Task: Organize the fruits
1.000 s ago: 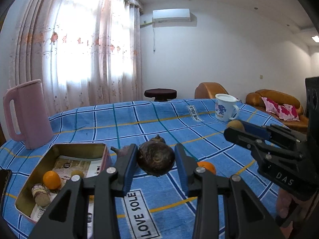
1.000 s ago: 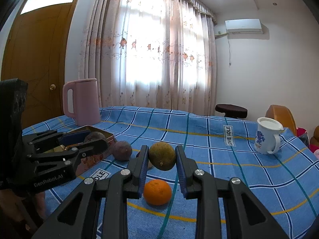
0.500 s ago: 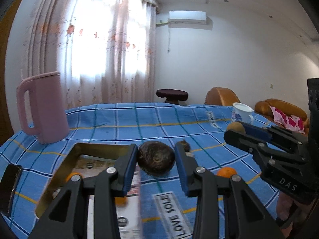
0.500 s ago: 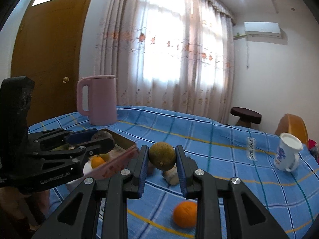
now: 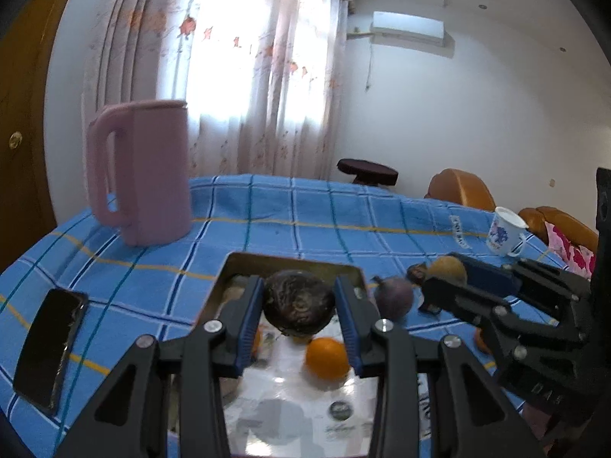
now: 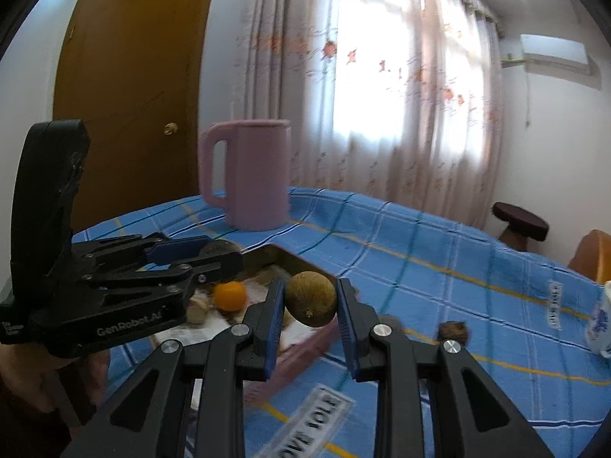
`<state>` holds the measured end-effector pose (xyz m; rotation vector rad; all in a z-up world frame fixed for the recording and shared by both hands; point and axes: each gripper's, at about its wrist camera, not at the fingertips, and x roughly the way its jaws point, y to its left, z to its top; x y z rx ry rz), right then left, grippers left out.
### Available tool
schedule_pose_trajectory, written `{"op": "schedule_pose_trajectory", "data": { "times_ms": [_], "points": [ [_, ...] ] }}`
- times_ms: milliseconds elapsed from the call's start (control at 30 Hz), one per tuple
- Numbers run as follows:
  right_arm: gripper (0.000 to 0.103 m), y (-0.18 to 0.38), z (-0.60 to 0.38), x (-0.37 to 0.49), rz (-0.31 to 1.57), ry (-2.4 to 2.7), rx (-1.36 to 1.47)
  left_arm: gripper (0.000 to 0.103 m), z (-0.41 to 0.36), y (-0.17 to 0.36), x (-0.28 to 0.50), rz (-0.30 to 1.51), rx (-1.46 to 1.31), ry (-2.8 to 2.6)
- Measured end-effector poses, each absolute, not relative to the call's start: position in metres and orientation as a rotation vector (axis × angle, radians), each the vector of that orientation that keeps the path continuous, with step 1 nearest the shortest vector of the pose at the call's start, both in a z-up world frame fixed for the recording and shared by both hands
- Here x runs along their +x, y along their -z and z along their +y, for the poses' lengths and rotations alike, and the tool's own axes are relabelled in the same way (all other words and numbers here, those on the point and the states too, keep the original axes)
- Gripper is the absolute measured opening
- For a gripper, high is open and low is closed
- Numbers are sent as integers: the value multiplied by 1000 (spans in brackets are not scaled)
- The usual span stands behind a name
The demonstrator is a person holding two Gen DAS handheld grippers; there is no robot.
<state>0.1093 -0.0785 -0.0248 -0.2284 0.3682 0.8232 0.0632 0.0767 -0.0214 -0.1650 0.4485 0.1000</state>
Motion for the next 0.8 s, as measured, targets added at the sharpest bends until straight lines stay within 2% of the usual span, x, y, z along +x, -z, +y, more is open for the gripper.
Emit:
{"op": "schedule_pose_trajectory", "data": {
  "times_ms": [467,800],
  "points": [
    [29,67,-16,95,524,-933,-369,40,111,47,51,524,-205,-169],
    [30,73,-10,97,583,-950,-381,41,108,57,54,560,-198,-179]
  ]
}}
